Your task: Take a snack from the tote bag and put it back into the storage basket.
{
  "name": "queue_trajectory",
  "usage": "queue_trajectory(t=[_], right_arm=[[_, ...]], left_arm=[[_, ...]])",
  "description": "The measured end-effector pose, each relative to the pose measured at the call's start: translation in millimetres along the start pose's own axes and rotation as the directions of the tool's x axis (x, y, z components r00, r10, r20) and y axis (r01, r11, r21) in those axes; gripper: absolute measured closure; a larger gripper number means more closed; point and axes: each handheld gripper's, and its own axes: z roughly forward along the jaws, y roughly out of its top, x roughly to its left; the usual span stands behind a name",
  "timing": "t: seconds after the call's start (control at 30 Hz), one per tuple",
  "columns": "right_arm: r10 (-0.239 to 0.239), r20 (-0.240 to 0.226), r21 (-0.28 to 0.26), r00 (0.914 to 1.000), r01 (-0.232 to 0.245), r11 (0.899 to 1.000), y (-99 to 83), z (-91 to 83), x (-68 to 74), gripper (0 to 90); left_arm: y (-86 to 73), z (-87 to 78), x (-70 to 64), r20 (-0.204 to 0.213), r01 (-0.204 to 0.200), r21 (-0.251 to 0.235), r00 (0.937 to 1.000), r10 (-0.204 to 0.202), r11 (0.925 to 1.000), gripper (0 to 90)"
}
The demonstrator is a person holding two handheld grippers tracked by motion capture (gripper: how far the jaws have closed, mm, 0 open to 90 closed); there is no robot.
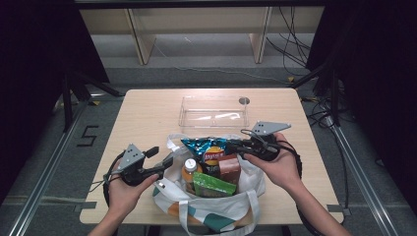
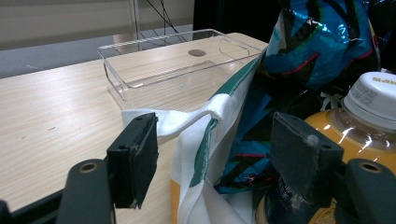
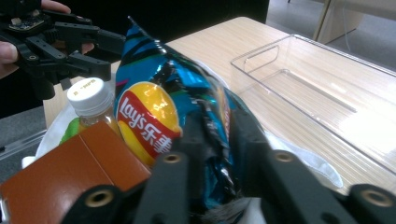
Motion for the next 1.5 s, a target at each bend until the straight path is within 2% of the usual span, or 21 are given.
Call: queue_trajectory(t=[0.1, 0.17, 0.27, 0.3, 0.37, 0.4, 0.47, 0.5, 0.53, 0.57, 0.63, 0.7, 0.73, 0.77, 0.8, 0.9, 1.07, 1.1, 1.17, 1.37, 1.5], right_arm=[[0.026, -0.014, -0.013, 0.9996, -0.026, 1.000, -0.8, 0.7, 4.1, 86.7], [-0.008, -0.001, -0.016, 1.0000, 0.008, 1.000, 0.0, -0.9, 3.5, 88.1], [-0.006, 0.003, -0.033, 1.0000, 0.006, 0.999, 0.3, -1.2, 5.2, 89.2], [-0.009, 0.022, -0.044, 0.9997, 0.010, 0.999, 0.1, -1.3, 5.3, 89.7], [0.018, 0.018, -0.045, 0.9997, -0.017, 0.999, 0.2, -4.4, 8.2, 90.0], [-0.006, 0.026, -0.067, 0.9996, 0.007, 0.998, 0.9, -4.5, 6.8, 90.0], [0.014, 0.019, -0.063, 0.9997, -0.013, 0.998, 1.3, -5.6, 9.4, 90.0], [-0.016, 0.035, -0.102, 0.9993, 0.019, 0.995, 2.8, -5.7, 8.5, 90.0], [-0.012, 0.018, -0.084, 0.9998, 0.014, 0.996, 3.9, -7.7, 8.7, 90.0], [0.004, 0.033, -0.092, 0.9994, -0.001, 0.996, 4.2, -9.0, 9.7, 90.0], [0.023, 0.035, -0.113, 0.9991, -0.019, 0.993, 4.8, -9.6, 11.9, 90.0], [0.005, 0.038, -0.125, 0.9993, -0.001, 0.992, 5.4, -10.2, 10.6, 90.0], [0.010, 0.011, -0.132, 0.9999, -0.008, 0.991, 6.9, -11.0, 10.3, 90.0], [0.005, 0.036, -0.135, 0.9993, 0.000, 0.991, 8.0, -11.8, 10.3, 90.0], [0.012, 0.021, -0.138, 0.9997, -0.009, 0.990, 8.5, -12.1, 10.4, 90.0], [0.008, 0.031, -0.158, 0.9995, -0.003, 0.987, 9.6, -13.8, 10.6, 90.0], [0.019, 0.039, -0.176, 0.9991, -0.012, 0.984, 11.3, -16.1, 12.8, 90.0], [-0.008, 0.045, -0.196, 0.9990, 0.017, 0.980, 13.5, -17.3, 11.4, 90.0], [0.025, 0.035, -0.193, 0.9991, -0.018, 0.981, 14.5, -20.2, 13.9, 90.0], [0.002, 0.047, -0.216, 0.9989, 0.008, 0.976, 18.1, -24.2, 13.4, 90.0], [0.025, 0.049, -0.236, 0.9985, -0.013, 0.972, 21.1, -24.2, 13.8, 90.0]], left_arm=[[-0.1, 0.1, -0.7, 0.000, 0.008, -0.001, 1.0000, -0.008, 1.0000, 32.0], [-0.1, 0.1, -0.5, 0.001, 0.007, -0.001, 1.0000, -0.007, 1.0000, 32.0], [-0.2, 0.0, 0.8, 0.001, -0.006, 0.000, 1.0000, 0.006, 1.0000, 32.1], [-0.3, 0.1, 0.8, 0.001, -0.007, 0.001, 1.0000, 0.007, 1.0000, 32.1], [-0.4, 0.1, 0.6, 0.003, -0.006, 0.002, 1.0000, 0.006, 1.0000, 32.1], [-0.4, 0.1, 0.6, 0.003, -0.006, 0.002, 1.0000, 0.006, 1.0000, 32.1], [-0.5, 0.1, 0.4, 0.004, -0.006, 0.004, 1.0000, 0.006, 1.0000, 32.1], [-0.5, 0.2, 0.5, 0.006, -0.010, 0.004, 0.9999, 0.010, 0.9999, 32.1], [-0.6, 0.5, 0.0, 0.004, -0.005, 0.004, 1.0000, 0.005, 1.0000, 32.1], [-1.3, 1.1, -1.1, 0.011, 0.016, 0.000, 0.9998, -0.016, 0.9999, 32.1], [-1.4, 1.1, -1.4, 0.009, 0.018, 0.001, 0.9998, -0.018, 0.9998, 32.1], [-1.2, 0.8, -1.2, 0.004, 0.013, 0.005, 0.9999, -0.013, 0.9999, 32.2], [-1.0, 1.0, -1.2, 0.003, 0.007, 0.004, 1.0000, -0.007, 1.0000, 32.2], [-0.9, 0.9, -1.3, 0.003, 0.009, 0.004, 1.0000, -0.009, 1.0000, 32.2], [-1.2, 1.3, -1.6, 0.009, 0.020, -0.003, 0.9998, -0.020, 0.9998, 32.3], [-0.4, 0.5, 0.1, 0.003, -0.003, -0.001, 1.0000, 0.003, 1.0000, 32.2], [-0.9, 0.3, -0.3, 0.002, 0.008, 0.000, 1.0000, -0.008, 1.0000, 32.2], [-0.6, 0.4, 0.1, 0.003, -0.001, -0.001, 1.0000, 0.001, 1.0000, 32.2], [-0.7, 0.6, -0.1, 0.004, -0.003, 0.001, 1.0000, 0.003, 1.0000, 32.4], [-1.2, 1.1, -1.1, 0.001, 0.010, 0.004, 0.9999, -0.010, 0.9999, 32.9], [-1.8, 1.6, -0.7, 0.002, 0.010, 0.005, 0.9999, -0.010, 0.9999, 32.9]])
